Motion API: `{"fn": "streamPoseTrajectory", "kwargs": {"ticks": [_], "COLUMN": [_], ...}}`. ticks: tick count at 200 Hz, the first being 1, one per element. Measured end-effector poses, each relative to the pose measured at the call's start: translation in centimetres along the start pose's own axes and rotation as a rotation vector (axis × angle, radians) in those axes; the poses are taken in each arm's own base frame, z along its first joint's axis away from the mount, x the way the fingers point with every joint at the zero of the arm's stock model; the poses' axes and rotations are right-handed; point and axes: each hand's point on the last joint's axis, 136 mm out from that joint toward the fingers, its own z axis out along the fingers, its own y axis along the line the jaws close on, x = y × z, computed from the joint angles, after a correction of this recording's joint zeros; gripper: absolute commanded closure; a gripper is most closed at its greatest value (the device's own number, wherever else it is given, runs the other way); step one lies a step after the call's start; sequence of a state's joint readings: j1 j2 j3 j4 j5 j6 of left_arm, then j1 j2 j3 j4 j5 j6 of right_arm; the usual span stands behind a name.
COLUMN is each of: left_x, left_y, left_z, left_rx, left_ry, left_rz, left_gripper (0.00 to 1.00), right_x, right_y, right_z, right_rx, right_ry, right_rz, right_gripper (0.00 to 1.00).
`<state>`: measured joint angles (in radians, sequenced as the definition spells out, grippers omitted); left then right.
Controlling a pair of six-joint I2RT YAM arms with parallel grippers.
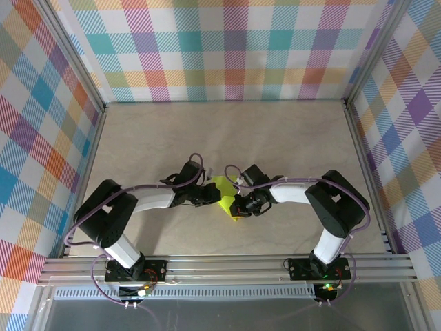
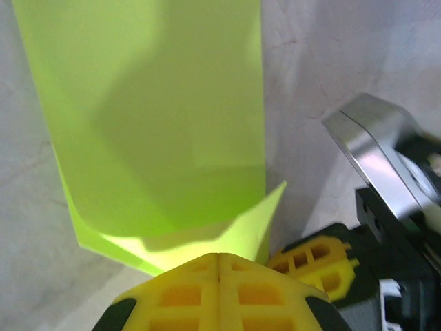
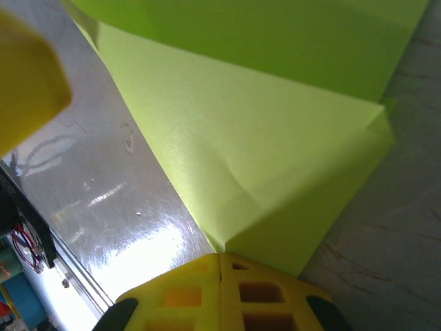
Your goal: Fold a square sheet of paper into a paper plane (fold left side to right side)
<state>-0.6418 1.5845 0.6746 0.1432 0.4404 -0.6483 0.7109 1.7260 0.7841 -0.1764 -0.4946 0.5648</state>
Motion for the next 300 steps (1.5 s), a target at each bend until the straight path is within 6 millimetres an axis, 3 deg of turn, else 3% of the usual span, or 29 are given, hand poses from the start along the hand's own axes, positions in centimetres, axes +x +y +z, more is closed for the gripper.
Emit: {"fn": "streamPoseTrajectory", "kwargs": {"ticks": [63, 151, 300], "left_x": [3.2, 3.8, 3.0], "left_y": [-2.2, -0.5, 0.4], "left_z": [0.9, 3.0, 2.8], "left_rx": [0.06, 0.014, -0.017], "left_ry": [0.008, 0.036, 0.025], "left_rz": [0.041, 0.006, -0.023], "left_gripper": [1.0, 1.0, 1.0], "right_x": [0.2, 0.3, 0.4], "right_y": [-0.2, -0.3, -0.5], "right_z": [0.1, 0.2, 0.2], "right_rx": [0.003, 0.017, 0.037], "right_ry": [0.005, 0.013, 0.022], "right_rz": [0.003, 0.006, 0.01], "right_gripper": [1.0, 1.0, 1.0]}}
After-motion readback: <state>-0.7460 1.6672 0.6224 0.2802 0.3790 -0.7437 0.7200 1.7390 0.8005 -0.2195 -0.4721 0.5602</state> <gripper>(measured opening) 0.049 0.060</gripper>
